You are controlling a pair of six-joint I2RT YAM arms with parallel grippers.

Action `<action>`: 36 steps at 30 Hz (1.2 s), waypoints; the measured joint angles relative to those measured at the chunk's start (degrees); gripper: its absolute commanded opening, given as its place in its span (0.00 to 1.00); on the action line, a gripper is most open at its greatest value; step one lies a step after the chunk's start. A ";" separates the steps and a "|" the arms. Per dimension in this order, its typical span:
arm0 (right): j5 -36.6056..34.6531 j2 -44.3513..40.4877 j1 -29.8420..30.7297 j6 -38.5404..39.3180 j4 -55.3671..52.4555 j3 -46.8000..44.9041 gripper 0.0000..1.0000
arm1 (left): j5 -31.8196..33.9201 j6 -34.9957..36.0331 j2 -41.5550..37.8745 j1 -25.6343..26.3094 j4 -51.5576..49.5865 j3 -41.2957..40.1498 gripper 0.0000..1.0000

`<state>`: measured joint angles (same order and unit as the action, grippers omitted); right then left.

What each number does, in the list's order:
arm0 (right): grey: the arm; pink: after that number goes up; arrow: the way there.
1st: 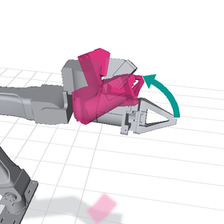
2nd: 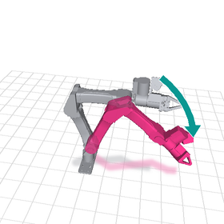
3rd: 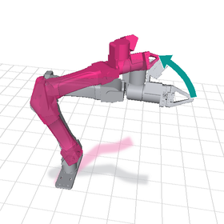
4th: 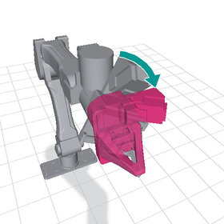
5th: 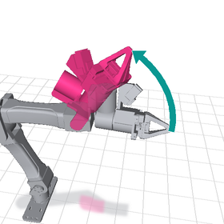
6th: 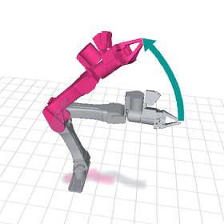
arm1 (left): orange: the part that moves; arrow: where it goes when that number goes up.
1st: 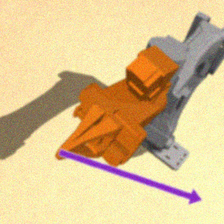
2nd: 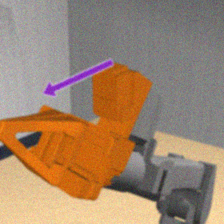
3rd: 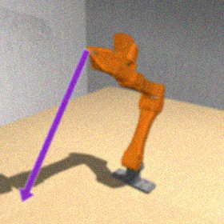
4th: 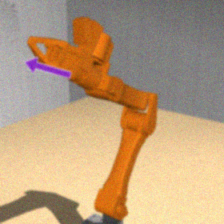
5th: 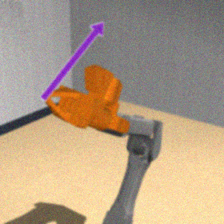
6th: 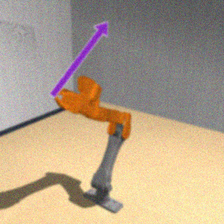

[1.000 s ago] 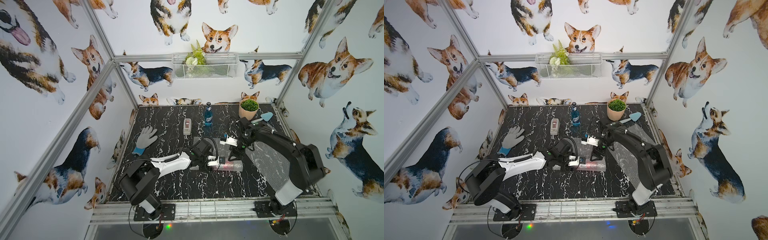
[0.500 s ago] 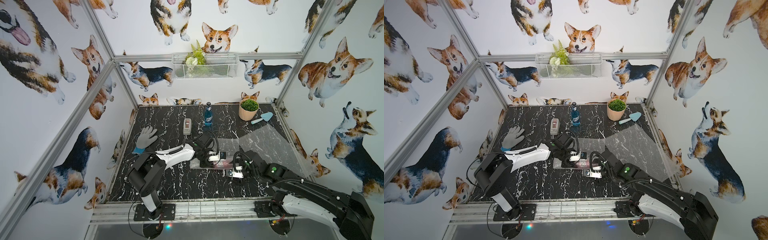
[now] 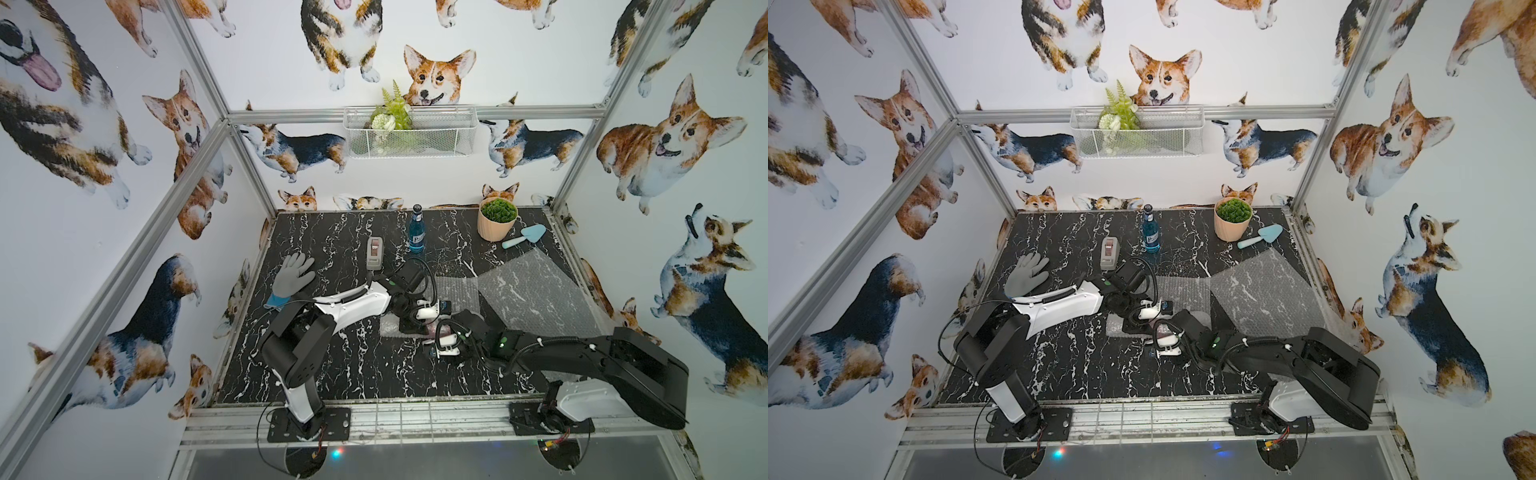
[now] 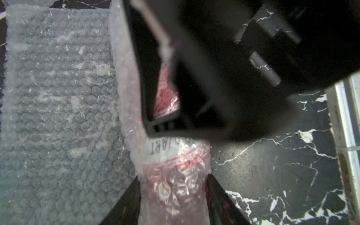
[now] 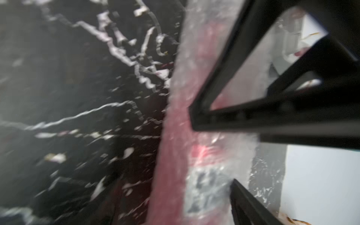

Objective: Wrap wine bottles in bubble wrap
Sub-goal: Wrap the wine bottle in bubble wrap.

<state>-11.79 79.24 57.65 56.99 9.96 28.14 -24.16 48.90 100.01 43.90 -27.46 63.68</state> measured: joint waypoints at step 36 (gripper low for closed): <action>35.87 16.79 -14.93 -18.08 -41.51 32.24 0.56 | 7.39 -10.67 -30.16 -12.15 -15.91 -2.97 0.88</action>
<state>24.08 96.03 42.72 38.92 -31.55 60.38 -16.78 38.24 69.84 31.75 -43.38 60.71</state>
